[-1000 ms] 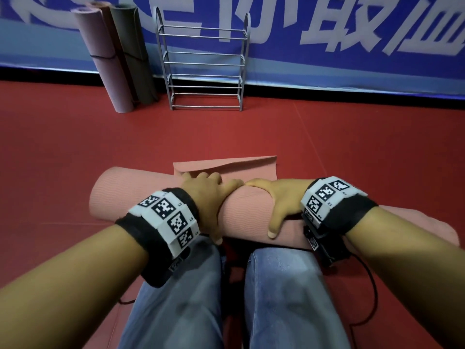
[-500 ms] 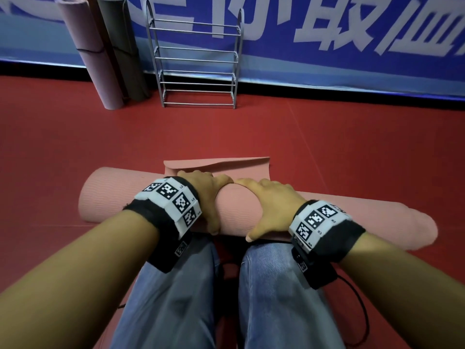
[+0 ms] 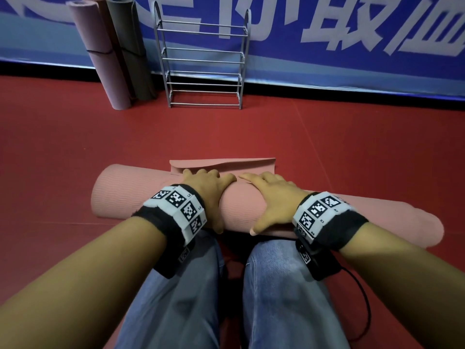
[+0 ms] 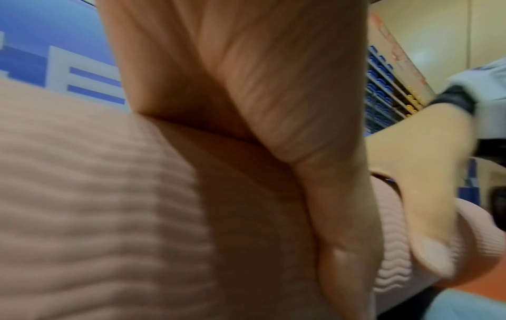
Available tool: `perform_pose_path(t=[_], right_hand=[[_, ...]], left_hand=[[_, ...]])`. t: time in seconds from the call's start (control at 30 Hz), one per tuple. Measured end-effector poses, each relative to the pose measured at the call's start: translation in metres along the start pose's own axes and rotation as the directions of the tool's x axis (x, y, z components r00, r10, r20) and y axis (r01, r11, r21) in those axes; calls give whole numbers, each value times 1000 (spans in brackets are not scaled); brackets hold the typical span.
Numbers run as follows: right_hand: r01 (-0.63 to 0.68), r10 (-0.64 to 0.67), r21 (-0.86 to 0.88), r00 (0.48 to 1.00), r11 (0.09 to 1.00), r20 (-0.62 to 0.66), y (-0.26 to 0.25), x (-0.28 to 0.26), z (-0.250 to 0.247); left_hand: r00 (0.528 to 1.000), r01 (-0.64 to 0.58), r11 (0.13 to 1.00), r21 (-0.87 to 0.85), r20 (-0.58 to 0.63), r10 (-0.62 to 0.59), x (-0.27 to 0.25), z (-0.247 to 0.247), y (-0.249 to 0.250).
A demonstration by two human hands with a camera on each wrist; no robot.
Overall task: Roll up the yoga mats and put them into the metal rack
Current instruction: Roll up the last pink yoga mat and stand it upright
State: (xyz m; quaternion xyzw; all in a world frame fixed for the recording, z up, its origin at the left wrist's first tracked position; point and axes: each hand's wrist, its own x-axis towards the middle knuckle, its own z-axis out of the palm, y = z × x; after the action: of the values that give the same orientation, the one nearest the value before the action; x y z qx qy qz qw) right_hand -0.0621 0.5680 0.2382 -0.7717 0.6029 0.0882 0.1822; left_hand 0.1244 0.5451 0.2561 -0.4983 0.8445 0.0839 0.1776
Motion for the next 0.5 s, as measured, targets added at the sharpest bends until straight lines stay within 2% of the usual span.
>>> perform_pose_path(t=[0.1, 0.2, 0.37, 0.5], right_hand=[[18, -19, -54, 999, 998, -26, -6, 1, 4], [12, -13, -18, 1000, 1000, -28, -5, 6, 5], [2, -2, 34, 1000, 999, -7, -2, 11, 2], [3, -3, 4, 997, 1000, 77, -4, 16, -3]], left_hand=[[999, -2, 995, -100, 43, 7, 8, -4, -8], [998, 14, 988, -154, 60, -5, 12, -6, -9], [1000, 21, 1000, 22, -14, -21, 3, 11, 3], [999, 36, 998, 44, -10, -35, 7, 13, 3]])
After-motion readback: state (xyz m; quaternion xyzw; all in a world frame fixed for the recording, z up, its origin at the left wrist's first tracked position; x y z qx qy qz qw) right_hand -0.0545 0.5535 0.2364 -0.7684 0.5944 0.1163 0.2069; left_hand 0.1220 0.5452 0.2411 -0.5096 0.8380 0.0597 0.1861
